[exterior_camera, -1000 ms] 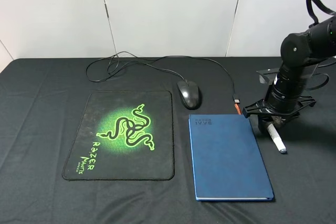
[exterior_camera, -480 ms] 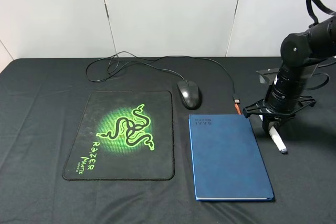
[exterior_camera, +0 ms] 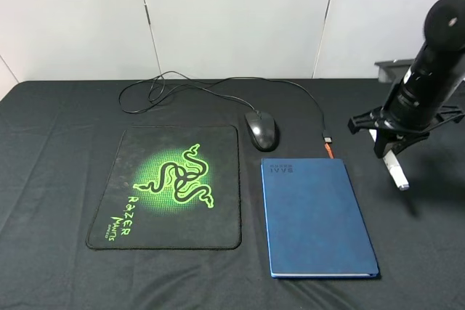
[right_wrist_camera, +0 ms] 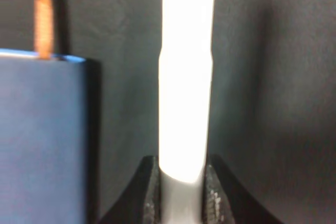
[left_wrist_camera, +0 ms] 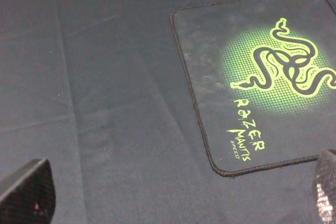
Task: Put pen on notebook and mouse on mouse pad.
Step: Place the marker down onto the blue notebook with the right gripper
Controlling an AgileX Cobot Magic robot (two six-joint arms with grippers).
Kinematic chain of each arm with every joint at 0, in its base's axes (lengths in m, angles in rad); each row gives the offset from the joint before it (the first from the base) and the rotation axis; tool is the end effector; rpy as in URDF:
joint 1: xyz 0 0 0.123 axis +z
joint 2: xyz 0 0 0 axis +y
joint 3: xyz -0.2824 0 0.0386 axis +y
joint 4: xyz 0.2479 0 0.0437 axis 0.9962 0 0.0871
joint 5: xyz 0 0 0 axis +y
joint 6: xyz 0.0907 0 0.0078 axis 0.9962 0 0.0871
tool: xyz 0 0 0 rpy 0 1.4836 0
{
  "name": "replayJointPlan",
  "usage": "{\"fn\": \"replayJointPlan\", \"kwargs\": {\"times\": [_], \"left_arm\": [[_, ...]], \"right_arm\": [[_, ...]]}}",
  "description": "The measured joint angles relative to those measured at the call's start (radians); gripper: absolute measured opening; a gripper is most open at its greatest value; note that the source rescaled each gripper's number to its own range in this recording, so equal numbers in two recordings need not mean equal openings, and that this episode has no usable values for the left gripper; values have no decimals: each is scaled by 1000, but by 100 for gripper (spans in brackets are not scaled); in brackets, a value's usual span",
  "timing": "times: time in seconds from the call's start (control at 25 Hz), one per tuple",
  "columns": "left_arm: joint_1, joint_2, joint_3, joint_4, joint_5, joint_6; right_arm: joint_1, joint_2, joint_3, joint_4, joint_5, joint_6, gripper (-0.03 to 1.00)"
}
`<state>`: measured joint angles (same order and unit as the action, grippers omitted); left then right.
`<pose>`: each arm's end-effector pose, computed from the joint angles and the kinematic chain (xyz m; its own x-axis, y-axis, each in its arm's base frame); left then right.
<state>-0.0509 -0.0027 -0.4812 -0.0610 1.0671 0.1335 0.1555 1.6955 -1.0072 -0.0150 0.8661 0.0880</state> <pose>-0.0037 -0.0047 0.2715 -0.4619 0.1274 -0.8777 0.1465 0.9870 0.0661 0.2985 0.0457 0.1841 -0.9916 -0.0763 -0.1040 -0.0764 0.9971 -0.0032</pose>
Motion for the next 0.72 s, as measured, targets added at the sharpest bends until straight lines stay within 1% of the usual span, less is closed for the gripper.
{"fn": "replayJointPlan", "kwargs": {"times": [0.16, 0.32, 0.44, 0.56, 0.72], "left_arm": [[0, 0, 0, 0, 0, 0], [0, 0, 0, 0, 0, 0], [0, 0, 0, 0, 0, 0], [0, 0, 0, 0, 0, 0], [0, 0, 0, 0, 0, 0]], "right_arm": [[0, -50, 3, 30, 34, 0, 1], [11, -65, 30, 32, 39, 2, 1], [80, -65, 86, 36, 27, 3, 1], [133, -65, 121, 36, -9, 17, 1], [205, -65, 134, 37, -25, 48, 1]]}}
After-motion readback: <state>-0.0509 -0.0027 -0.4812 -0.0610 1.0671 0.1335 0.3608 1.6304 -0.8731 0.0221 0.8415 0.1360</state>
